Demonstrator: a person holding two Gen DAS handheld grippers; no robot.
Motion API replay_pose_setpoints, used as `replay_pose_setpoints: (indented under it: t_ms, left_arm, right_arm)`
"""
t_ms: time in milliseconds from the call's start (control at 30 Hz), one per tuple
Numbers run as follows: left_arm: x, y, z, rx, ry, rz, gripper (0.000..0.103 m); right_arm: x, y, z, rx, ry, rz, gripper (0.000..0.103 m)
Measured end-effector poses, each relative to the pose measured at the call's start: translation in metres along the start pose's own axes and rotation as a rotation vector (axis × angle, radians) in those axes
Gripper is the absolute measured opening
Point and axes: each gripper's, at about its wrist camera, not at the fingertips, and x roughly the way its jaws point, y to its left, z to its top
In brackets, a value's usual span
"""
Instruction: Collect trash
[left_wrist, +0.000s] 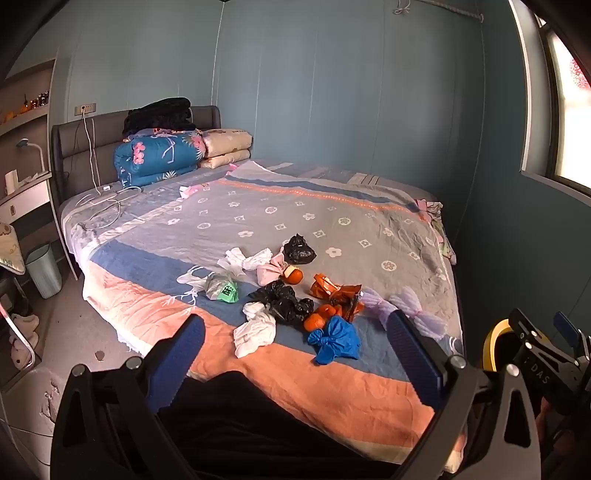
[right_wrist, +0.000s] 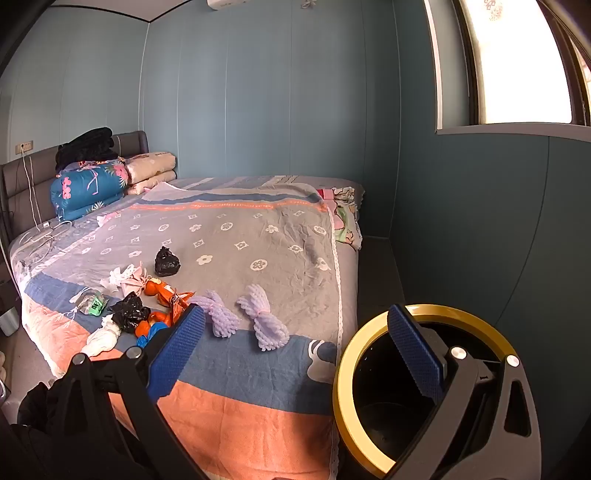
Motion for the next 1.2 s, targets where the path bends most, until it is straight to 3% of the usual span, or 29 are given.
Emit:
replay_pose_setpoints:
  t_ms: [1200]
  left_arm:
    - [-0.0014, -0.0031, 0.0026, 0.004, 0.0, 0.003, 0.095]
  right_arm:
    - [0.0017, 0.0022, -0.0009, 0.001, 0.007, -0.002, 0.095]
